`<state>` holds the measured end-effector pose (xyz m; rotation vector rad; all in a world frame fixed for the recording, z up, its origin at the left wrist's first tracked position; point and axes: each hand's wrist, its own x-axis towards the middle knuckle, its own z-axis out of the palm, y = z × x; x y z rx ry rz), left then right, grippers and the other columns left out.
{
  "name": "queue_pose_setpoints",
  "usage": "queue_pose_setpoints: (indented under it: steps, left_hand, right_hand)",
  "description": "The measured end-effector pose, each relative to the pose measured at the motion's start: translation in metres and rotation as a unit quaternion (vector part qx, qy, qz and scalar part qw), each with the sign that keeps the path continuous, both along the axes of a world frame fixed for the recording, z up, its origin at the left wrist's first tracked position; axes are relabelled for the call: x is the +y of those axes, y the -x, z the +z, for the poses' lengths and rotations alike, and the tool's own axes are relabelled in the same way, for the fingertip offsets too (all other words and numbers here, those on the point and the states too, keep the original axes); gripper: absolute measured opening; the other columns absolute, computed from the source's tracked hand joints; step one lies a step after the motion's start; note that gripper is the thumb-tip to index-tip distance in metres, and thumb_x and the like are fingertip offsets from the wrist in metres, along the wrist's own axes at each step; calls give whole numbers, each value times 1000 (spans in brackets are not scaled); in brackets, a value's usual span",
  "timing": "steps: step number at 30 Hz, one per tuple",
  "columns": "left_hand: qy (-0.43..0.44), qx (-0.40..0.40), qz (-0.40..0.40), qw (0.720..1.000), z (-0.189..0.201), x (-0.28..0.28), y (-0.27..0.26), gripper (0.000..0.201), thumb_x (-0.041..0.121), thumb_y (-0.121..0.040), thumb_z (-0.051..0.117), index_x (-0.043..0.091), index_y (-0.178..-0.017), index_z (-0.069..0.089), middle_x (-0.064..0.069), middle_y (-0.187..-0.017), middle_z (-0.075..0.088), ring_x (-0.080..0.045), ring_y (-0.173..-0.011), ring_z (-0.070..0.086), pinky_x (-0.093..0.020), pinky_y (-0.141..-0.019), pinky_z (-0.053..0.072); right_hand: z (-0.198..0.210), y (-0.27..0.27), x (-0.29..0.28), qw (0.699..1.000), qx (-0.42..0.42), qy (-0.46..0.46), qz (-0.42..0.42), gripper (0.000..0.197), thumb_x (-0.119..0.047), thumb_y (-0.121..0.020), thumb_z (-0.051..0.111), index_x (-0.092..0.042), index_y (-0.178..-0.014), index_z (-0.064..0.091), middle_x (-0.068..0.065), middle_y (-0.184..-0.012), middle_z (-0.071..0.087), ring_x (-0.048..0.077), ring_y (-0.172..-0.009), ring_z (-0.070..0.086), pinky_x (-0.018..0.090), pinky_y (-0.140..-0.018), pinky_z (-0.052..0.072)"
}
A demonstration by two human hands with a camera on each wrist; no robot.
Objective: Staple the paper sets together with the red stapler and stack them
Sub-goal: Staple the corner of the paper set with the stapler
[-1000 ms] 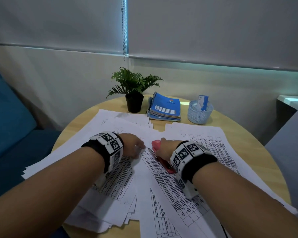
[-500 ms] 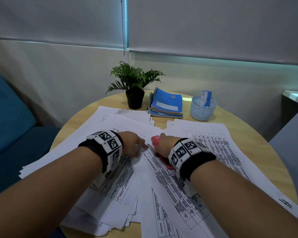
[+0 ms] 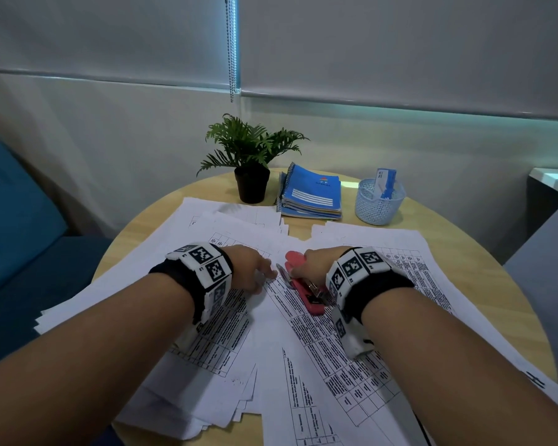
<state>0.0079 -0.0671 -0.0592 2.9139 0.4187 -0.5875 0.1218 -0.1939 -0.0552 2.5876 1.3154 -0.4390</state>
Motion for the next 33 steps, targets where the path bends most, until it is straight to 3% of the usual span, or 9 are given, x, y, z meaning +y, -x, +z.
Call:
queue_pose_setpoints:
  steps: [5, 10, 16, 21, 24, 26, 28, 30, 33]
  left_hand:
    - [-12, -1, -12, 1000, -1, 1, 0, 49, 25, -89, 54, 37, -136, 46, 13, -150, 32, -15, -135, 36, -31, -109, 30]
    - [-19, -1, -23, 1000, -3, 2, -1, 49, 29, -88, 56, 37, -135, 46, 10, -150, 33, -16, -134, 37, -32, -109, 31]
    - [14, -25, 16, 999, 3, 0, -1, 46, 32, -87, 61, 32, -131, 51, 2, -140, 40, -19, -126, 43, -34, -105, 35]
    - [-24, -34, 106, 993, 3, 0, -3, 68, 46, -81, 64, 21, -138, 37, -5, -136, 38, -24, -123, 44, -36, -98, 39]
    - [-30, -24, 123, 992, 7, -5, -9, 69, 40, -80, 67, 14, -137, 39, -7, -134, 45, -24, -120, 48, -32, -94, 42]
    - [-40, -21, 126, 991, 13, -10, -12, 65, 36, -82, 67, 10, -135, 42, -9, -133, 47, -24, -120, 49, -29, -92, 42]
    - [-38, -24, 124, 991, 16, -12, -13, 65, 37, -82, 68, 9, -134, 40, -10, -134, 44, -25, -122, 47, -30, -91, 40]
    - [-18, -41, 128, 991, 16, -11, -13, 60, 35, -82, 68, 9, -130, 42, -9, -131, 47, -25, -119, 48, -29, -87, 39]
    - [25, -106, 144, 983, 16, -10, -13, 54, 28, -84, 66, 9, -129, 43, -8, -127, 52, -23, -114, 50, -26, -81, 36]
  right_hand:
    - [-6, -6, 7, 998, 38, 2, -47, 42, -57, -93, 40, -17, -95, 51, -1, -75, 51, 21, -80, 52, 31, -74, 37]
    - [1, -5, 2, 999, 22, 35, -17, 42, -56, -95, 38, -17, -96, 55, 3, -90, 59, 22, -86, 57, 31, -76, 39]
    - [6, -28, -40, 998, -43, 45, 19, 42, -55, -95, 32, -17, -87, 48, -2, -72, 55, 21, -74, 58, 34, -78, 48]
    - [0, -54, -71, 994, -87, 49, -45, 27, -45, -99, 22, -23, -99, 38, -2, -79, 46, 21, -79, 47, 36, -78, 39]
    - [2, -58, -79, 993, -59, 35, -100, 34, -43, -100, 29, -19, -119, 44, 7, -119, 55, 26, -104, 53, 38, -94, 40]
    - [8, -56, -76, 984, -29, -20, -175, 59, -54, -93, 43, -14, -135, 37, 11, -135, 46, 30, -122, 48, 39, -101, 40]
    - [12, -52, -66, 965, -44, -128, -223, 71, -59, -83, 54, -15, -136, 37, 12, -134, 45, 31, -121, 49, 43, -98, 44]
    - [15, -46, -53, 959, -19, -201, -197, 56, -51, -85, 58, -13, -124, 49, 11, -125, 54, 28, -113, 55, 40, -93, 48]
    - [15, -23, -35, 927, 146, -302, -170, 25, -28, -87, 65, -6, -96, 66, 10, -101, 68, 21, -90, 64, 30, -79, 50]
